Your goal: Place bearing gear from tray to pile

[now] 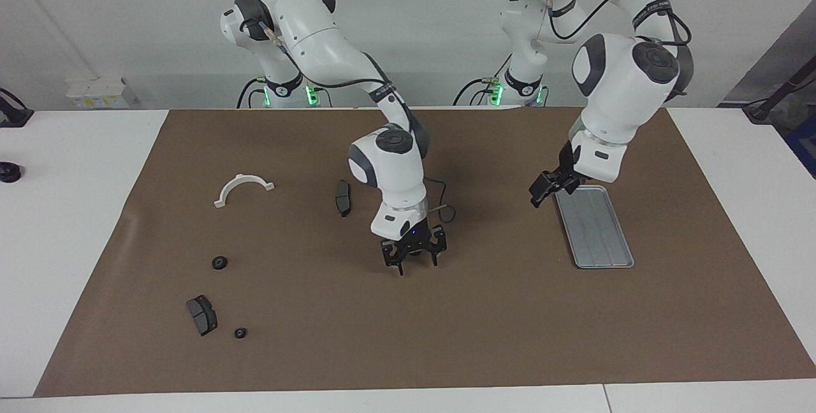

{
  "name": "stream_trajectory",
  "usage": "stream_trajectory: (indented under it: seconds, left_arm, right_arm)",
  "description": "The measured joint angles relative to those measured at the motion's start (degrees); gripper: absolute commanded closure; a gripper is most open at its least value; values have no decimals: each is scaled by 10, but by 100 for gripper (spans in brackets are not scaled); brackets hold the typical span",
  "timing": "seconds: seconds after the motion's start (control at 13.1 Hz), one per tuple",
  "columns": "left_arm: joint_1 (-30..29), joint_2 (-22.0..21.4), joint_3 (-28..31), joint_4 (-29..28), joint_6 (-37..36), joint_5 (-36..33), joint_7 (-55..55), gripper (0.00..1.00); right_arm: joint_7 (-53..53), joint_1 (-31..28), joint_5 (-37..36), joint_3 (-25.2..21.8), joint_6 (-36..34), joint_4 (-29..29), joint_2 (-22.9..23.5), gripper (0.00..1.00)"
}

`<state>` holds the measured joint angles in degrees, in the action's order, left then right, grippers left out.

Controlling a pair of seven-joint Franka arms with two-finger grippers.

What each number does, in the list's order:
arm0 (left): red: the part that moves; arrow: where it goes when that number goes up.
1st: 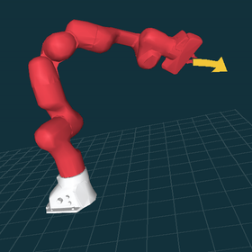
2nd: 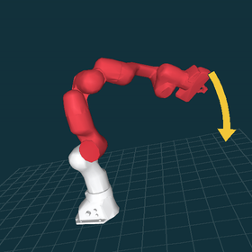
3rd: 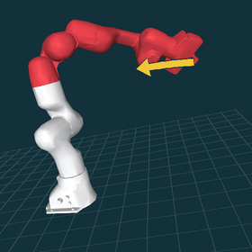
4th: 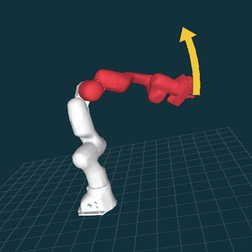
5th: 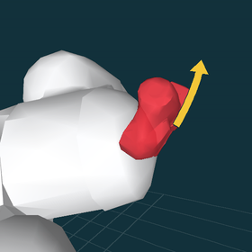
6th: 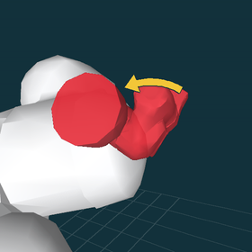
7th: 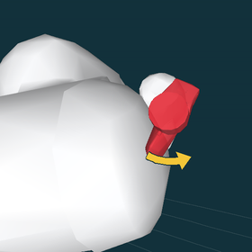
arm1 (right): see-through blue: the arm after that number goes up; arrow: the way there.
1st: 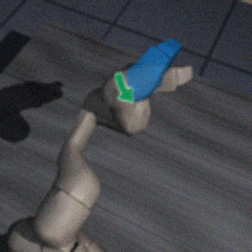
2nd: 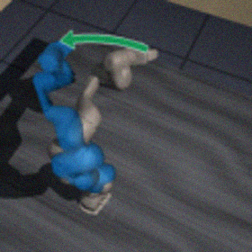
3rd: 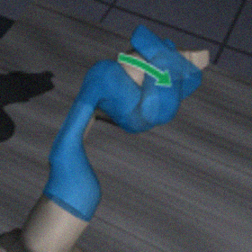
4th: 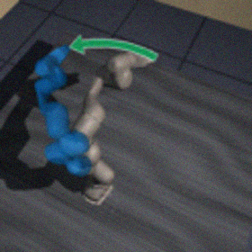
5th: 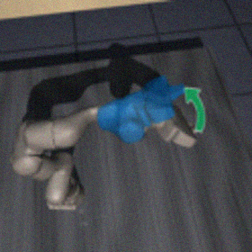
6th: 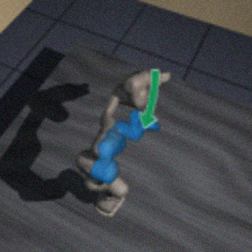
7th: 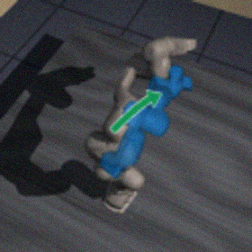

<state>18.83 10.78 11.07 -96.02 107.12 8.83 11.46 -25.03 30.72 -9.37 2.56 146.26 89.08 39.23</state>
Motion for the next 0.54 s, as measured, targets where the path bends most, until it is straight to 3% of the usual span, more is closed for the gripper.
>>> stream_trajectory:
  seconds: [0.23,0.54]
  left_arm:
    - [-45,-1,0,-2,-2,-27,-132,0]
    - [-117,-17,2,-2,-9,-29,-226,0]
  right_arm:
    - [-10,5,-14,-3,-1,38,-26,41]
    - [-21,5,-14,-3,-17,53,-41,62]
